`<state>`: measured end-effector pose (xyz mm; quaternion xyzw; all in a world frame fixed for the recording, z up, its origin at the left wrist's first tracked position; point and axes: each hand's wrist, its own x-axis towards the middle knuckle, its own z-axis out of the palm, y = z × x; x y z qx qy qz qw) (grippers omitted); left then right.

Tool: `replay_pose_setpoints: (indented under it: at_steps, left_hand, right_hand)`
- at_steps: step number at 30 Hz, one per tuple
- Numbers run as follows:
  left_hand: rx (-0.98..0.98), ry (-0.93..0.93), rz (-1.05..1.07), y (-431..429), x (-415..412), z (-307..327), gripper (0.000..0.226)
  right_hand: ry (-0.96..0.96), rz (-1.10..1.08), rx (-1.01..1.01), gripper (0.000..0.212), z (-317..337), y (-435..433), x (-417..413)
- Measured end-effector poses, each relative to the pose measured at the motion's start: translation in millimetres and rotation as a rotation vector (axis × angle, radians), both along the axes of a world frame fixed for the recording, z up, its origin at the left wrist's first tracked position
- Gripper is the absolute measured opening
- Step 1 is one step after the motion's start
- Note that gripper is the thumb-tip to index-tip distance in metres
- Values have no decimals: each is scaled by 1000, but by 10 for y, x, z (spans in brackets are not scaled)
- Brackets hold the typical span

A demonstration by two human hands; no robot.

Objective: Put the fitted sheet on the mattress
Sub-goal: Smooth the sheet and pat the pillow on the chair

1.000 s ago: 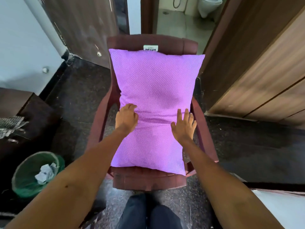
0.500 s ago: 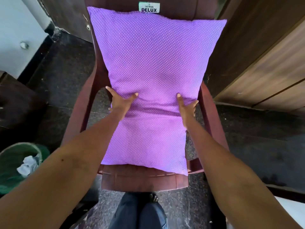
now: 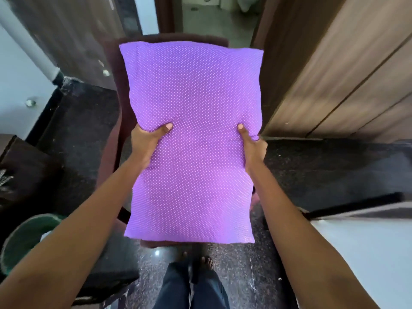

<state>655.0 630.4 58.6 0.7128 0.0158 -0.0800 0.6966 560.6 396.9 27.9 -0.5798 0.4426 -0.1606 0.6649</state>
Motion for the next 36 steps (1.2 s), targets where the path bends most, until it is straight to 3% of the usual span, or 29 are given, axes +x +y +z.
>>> replay_pose_setpoints:
  at_steps: [7,16,23,31,36]
  left_hand:
    - [-32,-48,-142,-368,-501,665,49]
    - [-37,-81,-606,-1580,-1745,1140,49]
    - [-36,-103,-931,-2717,-2988,1159,52]
    - [90,-133,-1168,-4101,-4386,1052,56]
    - [136,-162,-1259,-4813,-4935,952,41]
  right_hand:
    - [-4,-251,-98,54,650,-181,-855]
    - [2,-677,-175,47,1308,-540,-2981]
    - [104,-982,-193,51,1323,-900,-4506]
    - [168,-1223,-147,56,1163,-1563,-5976]
    - [172,-1282,-98,65,1043,-2050,-6543]
